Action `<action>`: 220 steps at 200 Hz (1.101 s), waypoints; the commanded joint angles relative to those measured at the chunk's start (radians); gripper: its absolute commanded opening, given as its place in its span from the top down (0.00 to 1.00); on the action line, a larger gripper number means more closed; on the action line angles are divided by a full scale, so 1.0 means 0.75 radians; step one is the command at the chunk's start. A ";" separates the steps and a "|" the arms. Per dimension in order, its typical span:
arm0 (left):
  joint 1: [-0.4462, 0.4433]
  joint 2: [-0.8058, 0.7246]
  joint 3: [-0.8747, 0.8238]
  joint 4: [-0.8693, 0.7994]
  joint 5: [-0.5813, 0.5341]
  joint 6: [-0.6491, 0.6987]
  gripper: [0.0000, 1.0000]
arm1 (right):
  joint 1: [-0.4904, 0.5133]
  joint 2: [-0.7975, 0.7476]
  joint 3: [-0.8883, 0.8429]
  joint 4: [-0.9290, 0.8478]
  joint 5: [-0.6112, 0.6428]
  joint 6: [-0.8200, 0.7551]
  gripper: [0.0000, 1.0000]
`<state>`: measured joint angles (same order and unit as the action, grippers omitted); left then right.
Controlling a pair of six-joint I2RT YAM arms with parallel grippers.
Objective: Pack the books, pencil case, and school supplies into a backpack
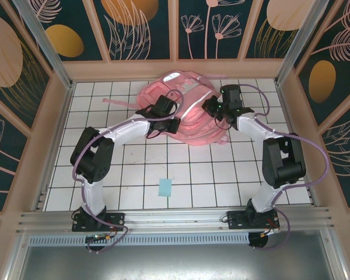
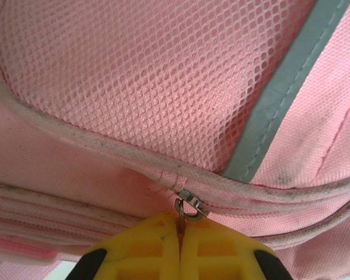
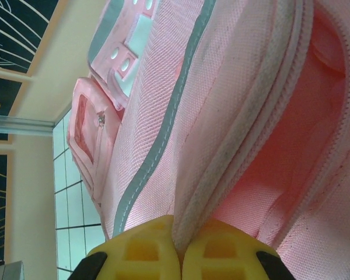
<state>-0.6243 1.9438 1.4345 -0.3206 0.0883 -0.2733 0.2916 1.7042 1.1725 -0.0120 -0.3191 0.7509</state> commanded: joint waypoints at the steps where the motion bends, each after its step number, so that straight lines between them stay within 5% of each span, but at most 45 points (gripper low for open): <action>1: 0.045 0.047 0.093 -0.021 -0.124 -0.030 0.76 | -0.017 -0.090 0.061 -0.076 0.022 -0.117 0.81; 15: 0.043 0.002 0.073 0.004 -0.128 -0.059 0.31 | 0.011 -0.142 0.065 -0.182 0.079 -0.188 0.56; 20: 0.044 -0.026 0.050 0.023 -0.140 -0.069 0.06 | 0.024 -0.166 0.061 -0.226 0.111 -0.210 0.51; 24: 0.043 -0.053 0.029 0.042 -0.155 -0.080 0.01 | 0.036 -0.187 0.055 -0.259 0.137 -0.227 0.47; 56: 0.068 -0.353 -0.267 0.269 -0.340 -0.198 0.01 | 0.185 -0.348 -0.021 -0.538 0.324 -0.289 0.32; 101: 0.114 -0.611 -0.553 0.477 -0.415 -0.296 0.01 | 0.613 -0.412 -0.164 -0.687 0.415 -0.126 0.25; 149: 0.195 -0.723 -0.748 0.563 -0.413 -0.422 0.01 | 1.073 -0.197 -0.116 -0.716 0.463 0.048 0.24; 220: 0.378 -0.936 -0.941 0.608 -0.398 -0.440 0.01 | 1.346 0.118 0.028 -0.906 0.561 0.255 0.19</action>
<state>-0.3614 1.2942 0.7528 0.0814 -0.1932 -0.5968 1.2713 1.7470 1.1347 -0.6079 0.0204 0.8623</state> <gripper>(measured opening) 0.988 0.817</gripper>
